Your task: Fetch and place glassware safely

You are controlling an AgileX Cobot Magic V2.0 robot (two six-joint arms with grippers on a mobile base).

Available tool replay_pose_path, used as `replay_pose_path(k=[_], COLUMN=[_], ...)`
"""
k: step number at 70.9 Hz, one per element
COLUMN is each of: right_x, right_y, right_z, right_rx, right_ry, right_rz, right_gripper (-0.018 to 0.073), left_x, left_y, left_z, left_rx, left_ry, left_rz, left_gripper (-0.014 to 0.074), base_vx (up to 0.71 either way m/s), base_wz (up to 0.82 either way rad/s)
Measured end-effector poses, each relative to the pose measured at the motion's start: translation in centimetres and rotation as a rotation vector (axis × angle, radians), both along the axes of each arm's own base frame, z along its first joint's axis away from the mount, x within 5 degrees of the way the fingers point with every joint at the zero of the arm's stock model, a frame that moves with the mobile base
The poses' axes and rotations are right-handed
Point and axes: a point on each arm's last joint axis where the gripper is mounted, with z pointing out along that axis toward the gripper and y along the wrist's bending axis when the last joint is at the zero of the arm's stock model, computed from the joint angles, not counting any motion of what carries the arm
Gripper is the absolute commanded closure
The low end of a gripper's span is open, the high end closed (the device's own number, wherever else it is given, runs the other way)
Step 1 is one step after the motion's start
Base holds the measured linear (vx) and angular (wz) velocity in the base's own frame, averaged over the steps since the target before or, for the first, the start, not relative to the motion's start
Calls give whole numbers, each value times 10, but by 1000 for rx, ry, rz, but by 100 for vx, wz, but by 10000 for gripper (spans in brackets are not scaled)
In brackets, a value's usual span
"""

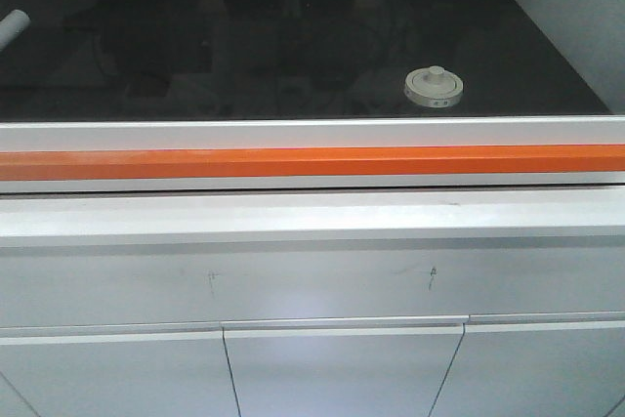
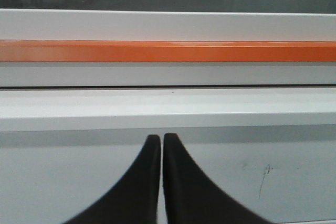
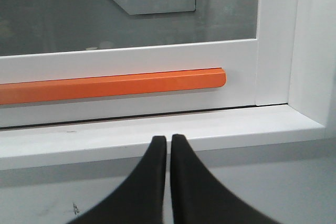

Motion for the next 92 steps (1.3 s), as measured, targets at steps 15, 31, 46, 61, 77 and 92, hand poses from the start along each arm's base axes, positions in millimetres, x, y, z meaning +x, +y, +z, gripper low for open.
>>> replay_pose_path(k=[15,31,46,61,77,92], right_x=[0,0,0,-3,-10,16], right_y=[0,0,2,3,3,1], right_z=[0,1,10,26,103,161], right_rx=[0,-1,-10,-22,-44,-44], right_ry=[-1,-15,-104,-173,-321,-308], right_rz=[0,3,20,24,26,27], right_gripper=[563,563,563,563,563,563], left_x=[0,0,-2,-10,2,29], left_y=[0,0,0,0,0,-1], left_z=[0,9,26,73,139,197], left_rx=[-1,-4,-9,-13,-13,-13], left_ry=[-4,-97,-279,-414,-446,-440], left_rz=[0,0,0,0,0,0], left_gripper=[603,603,603,603,603,603], base_vx=[0,0,0,0,0,0], base_wz=[0,0,0,0,0,0])
